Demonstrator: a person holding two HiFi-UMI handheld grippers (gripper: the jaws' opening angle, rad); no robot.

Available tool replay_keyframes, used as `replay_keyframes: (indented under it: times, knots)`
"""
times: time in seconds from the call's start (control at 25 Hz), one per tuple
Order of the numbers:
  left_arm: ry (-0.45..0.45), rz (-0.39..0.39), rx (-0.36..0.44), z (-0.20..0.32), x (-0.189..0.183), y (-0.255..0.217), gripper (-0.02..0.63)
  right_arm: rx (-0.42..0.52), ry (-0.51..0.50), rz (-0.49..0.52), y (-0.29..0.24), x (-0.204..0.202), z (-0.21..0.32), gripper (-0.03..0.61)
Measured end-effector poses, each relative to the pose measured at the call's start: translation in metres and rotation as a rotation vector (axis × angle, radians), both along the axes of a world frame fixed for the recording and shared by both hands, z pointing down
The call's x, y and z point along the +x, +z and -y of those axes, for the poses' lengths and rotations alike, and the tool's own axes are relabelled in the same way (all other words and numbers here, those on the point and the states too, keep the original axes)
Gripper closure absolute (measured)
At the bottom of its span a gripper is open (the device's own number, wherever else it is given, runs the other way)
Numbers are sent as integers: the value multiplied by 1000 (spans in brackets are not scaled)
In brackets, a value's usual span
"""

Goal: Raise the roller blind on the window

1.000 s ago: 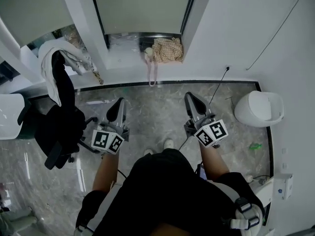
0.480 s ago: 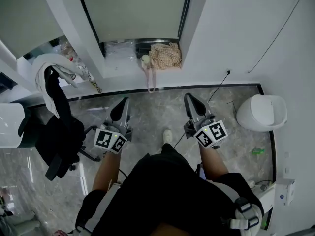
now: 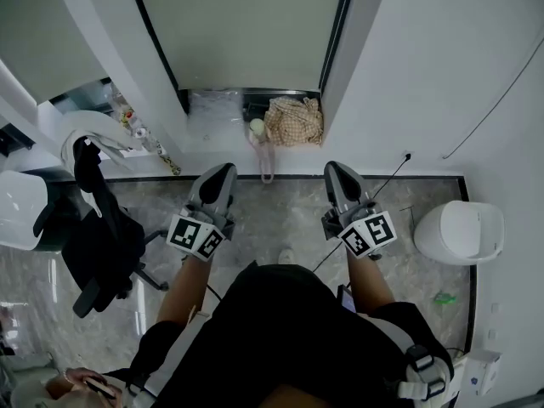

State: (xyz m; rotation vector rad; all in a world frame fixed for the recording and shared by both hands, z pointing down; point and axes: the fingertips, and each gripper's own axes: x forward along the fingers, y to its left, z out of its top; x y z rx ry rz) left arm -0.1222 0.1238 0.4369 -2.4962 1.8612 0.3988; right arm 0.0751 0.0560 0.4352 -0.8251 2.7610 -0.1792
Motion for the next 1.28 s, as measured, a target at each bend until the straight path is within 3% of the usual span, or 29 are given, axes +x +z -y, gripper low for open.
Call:
replay_keyframes:
  times: [0.44, 0.72, 1.04, 1.28]
  knots:
    - [36, -20, 0, 87, 23, 1, 611, -7, -1, -10, 2, 15, 79, 574]
    - [95, -21, -14, 124, 11, 13, 611, -38, 33, -24, 15, -5, 105, 574]
    - [197, -9, 30, 205, -24, -5, 611, -2, 128, -24, -6, -38, 164, 574]
    - [238, -21, -24, 258, -46, 5, 611, 19, 208, -9, -20, -58, 192, 574]
